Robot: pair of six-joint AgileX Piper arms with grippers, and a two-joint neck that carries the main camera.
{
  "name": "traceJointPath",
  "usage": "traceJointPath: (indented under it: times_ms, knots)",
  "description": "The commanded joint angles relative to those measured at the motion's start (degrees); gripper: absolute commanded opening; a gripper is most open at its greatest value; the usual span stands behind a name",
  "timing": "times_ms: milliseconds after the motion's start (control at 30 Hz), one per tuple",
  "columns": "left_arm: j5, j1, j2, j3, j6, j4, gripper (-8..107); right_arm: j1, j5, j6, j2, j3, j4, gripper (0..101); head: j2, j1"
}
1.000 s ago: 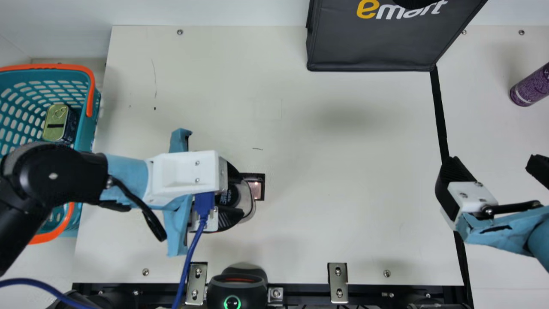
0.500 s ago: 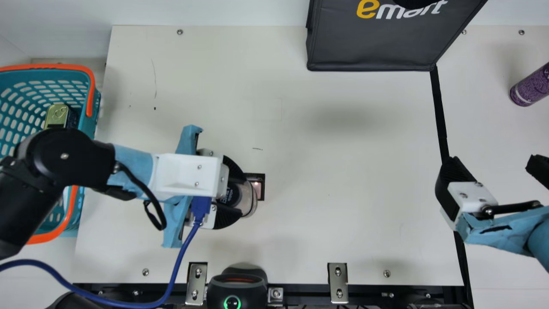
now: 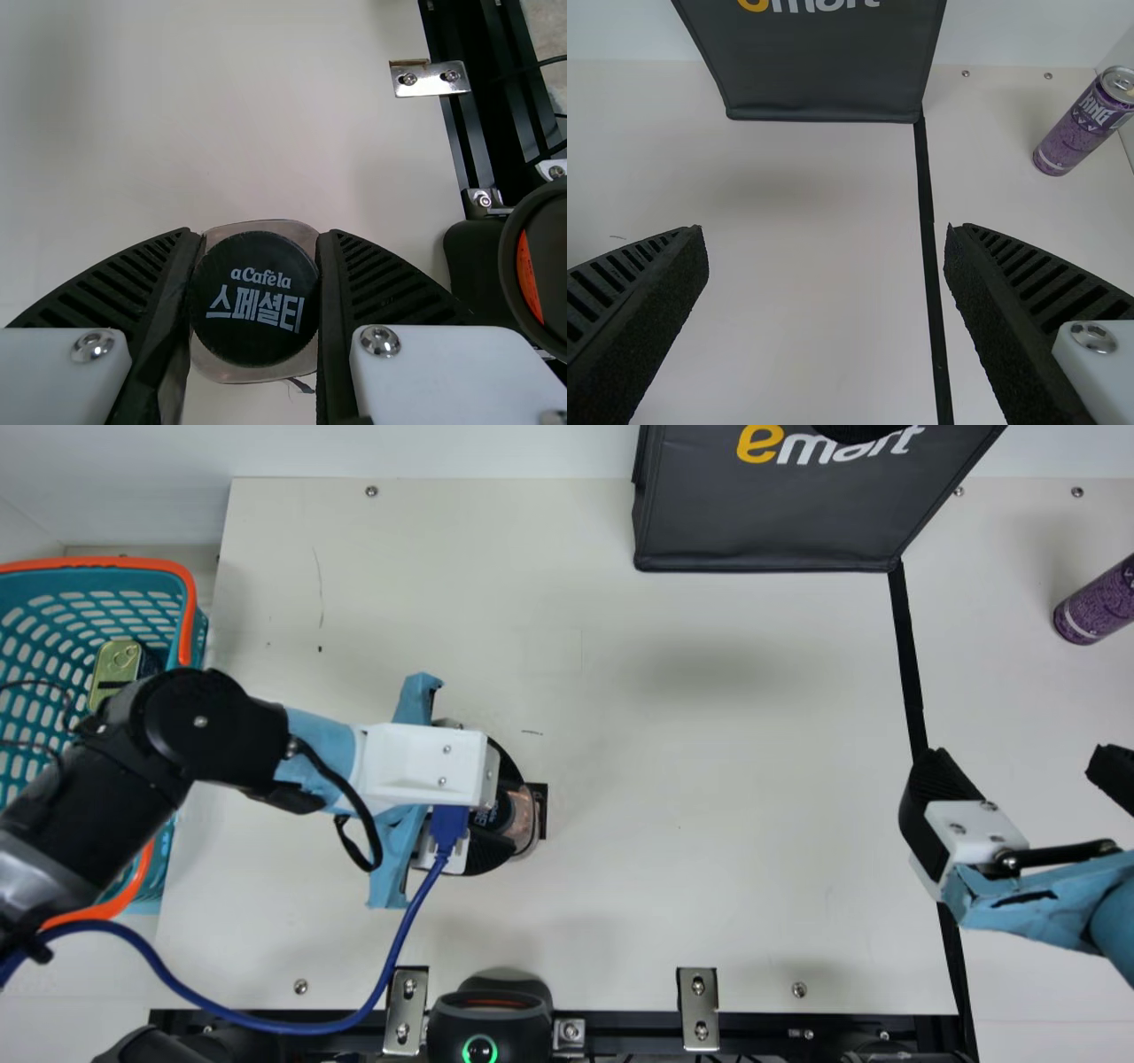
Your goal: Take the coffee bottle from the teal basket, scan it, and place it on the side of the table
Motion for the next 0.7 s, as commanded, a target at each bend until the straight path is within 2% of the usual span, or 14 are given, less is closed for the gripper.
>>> traceJointPath:
  times_ms: [0,667]
  knots:
    - [-0.4,-0.1,0.3,0.1,-0.3,-0.1,9,0.0,0.0,0.0,0.0,0.0,0.0,95,0.1,-1.7]
    - [-1.7,0.7,0.5,0.7,-2.5,0.0,75,0.0,0.0,0.0,0.0,0.0,0.0,95,0.1,-1.7]
